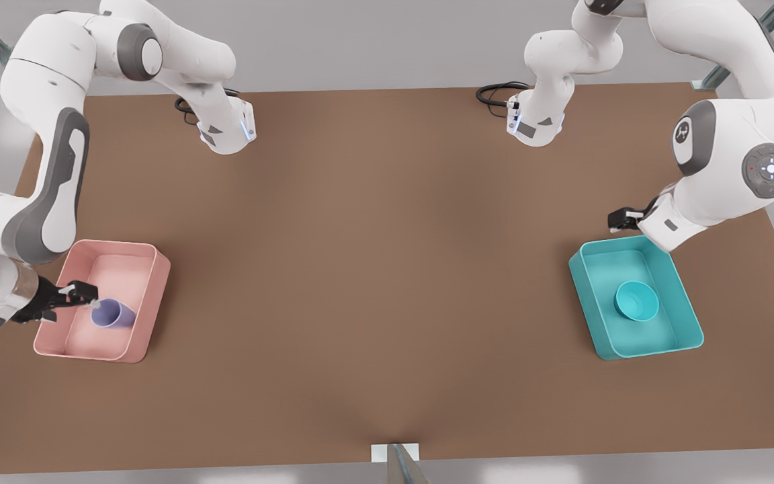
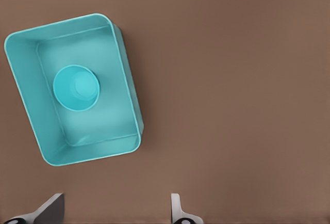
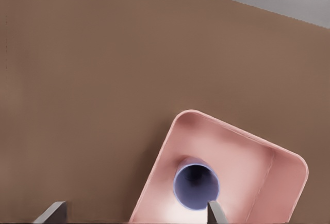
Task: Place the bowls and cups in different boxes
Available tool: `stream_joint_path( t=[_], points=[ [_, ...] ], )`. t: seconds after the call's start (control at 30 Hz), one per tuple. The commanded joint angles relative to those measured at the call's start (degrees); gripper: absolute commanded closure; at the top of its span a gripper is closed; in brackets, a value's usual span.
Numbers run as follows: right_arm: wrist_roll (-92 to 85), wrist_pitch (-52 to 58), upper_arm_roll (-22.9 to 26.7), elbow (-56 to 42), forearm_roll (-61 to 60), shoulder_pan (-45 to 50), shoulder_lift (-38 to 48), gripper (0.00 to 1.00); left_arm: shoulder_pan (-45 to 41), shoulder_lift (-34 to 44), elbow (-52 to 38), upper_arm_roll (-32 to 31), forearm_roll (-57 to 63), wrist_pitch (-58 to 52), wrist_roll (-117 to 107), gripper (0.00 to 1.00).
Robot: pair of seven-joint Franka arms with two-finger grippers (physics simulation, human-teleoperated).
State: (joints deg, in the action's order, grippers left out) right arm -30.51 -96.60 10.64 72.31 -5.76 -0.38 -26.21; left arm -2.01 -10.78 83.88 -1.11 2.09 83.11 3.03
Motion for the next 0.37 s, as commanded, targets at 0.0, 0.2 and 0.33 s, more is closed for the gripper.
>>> stream_joint_path(
  t=[0.0, 0.2, 0.33],
  points=[
    [22.8, 23.6, 0.6, -3.9, 7.1, 6.4, 1.6, 0.00, 0.0, 0.1, 0.0, -0.4, 0.0, -1.3, 0.1, 0.00],
    [30.3, 16.0, -11.3, 9.9, 10.2, -2.2, 17.2, 0.00, 0.2, 0.1, 0.0, -0.7, 0.1, -1.1, 0.2, 0.00],
    [30.3, 15.8, -11.0, 10.7, 10.2, -2.3, 17.7, 0.00, 0.3, 0.1, 0.1, -0.7, 0.6, -1.5, 0.4, 0.00]
  ],
)
